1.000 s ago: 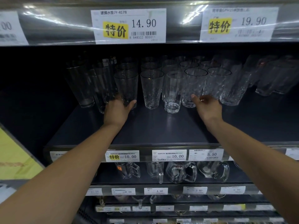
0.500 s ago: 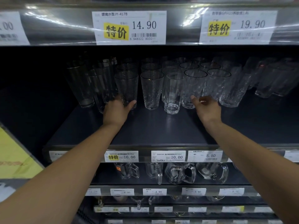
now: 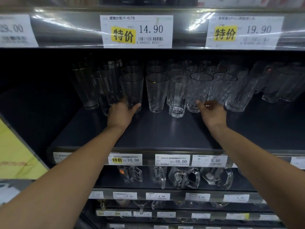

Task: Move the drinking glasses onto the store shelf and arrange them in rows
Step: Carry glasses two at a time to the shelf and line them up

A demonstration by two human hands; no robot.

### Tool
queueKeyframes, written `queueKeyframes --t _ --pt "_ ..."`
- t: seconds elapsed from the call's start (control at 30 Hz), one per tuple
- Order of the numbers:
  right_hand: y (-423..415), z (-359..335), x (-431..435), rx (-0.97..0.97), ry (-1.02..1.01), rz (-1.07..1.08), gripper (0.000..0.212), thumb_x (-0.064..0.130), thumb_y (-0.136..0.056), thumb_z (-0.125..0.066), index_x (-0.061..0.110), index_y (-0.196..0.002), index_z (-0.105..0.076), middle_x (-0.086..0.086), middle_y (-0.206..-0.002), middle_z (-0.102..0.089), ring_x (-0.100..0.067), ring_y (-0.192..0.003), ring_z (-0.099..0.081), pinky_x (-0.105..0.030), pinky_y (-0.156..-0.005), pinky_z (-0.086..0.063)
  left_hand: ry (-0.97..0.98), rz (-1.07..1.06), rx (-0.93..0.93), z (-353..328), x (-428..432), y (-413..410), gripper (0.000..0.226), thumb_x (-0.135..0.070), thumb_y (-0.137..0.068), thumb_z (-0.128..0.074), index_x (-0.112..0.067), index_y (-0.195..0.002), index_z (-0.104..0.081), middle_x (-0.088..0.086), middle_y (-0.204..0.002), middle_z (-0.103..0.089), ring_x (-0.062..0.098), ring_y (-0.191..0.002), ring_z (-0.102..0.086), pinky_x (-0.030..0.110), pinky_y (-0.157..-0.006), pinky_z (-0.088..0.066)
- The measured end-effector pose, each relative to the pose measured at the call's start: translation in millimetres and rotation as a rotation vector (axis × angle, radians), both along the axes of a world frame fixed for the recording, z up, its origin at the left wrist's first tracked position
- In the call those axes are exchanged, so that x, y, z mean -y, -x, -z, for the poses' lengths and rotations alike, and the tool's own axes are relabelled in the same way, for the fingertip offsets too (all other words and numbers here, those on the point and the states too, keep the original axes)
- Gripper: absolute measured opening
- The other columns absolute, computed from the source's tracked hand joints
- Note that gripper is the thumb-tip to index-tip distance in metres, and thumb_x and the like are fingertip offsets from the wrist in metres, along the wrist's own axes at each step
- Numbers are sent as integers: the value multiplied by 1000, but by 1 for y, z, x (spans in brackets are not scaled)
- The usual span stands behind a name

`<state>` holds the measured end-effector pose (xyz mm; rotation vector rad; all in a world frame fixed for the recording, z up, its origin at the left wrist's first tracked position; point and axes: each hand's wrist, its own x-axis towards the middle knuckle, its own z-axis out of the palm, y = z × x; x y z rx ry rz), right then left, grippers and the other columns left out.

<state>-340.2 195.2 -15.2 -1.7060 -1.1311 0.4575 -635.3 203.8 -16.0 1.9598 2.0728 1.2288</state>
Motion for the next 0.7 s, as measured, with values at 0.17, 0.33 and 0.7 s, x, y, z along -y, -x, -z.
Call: queueKeyframes --t 0.17,0.33,0.7 --pt "0 -1 1 -19 -10 -5 50 49 -88 -67 8 -117 -62 -9 -112 -68 -27 -110 -62 -23 -85 -40 19 -6 46 -4 6 -3 51 -49 -87 -67 -6 -114 -68 16 -105 -73 35 -99 -67 35 -80 -52" --pt "1 -3 2 -41 7 0 50 49 -88 -66 9 -118 -62 -8 -116 -67 -26 -112 -60 -22 -85 -38 87 15 72 -5 16 -3 34 -42 -86 -67 -15 -105 -74 11 -102 -74 33 -98 -68 39 -83 -56" --pt "-32 -12 48 -261 107 -261 24 24 -88 -70 10 -107 -68 -9 -99 -72 -23 -92 -70 -34 -88 -56 309 147 257 -32 64 -19 10 -21 -91 -64 -21 -83 -70 -4 -86 -66 13 -85 -59 21 -76 -41"
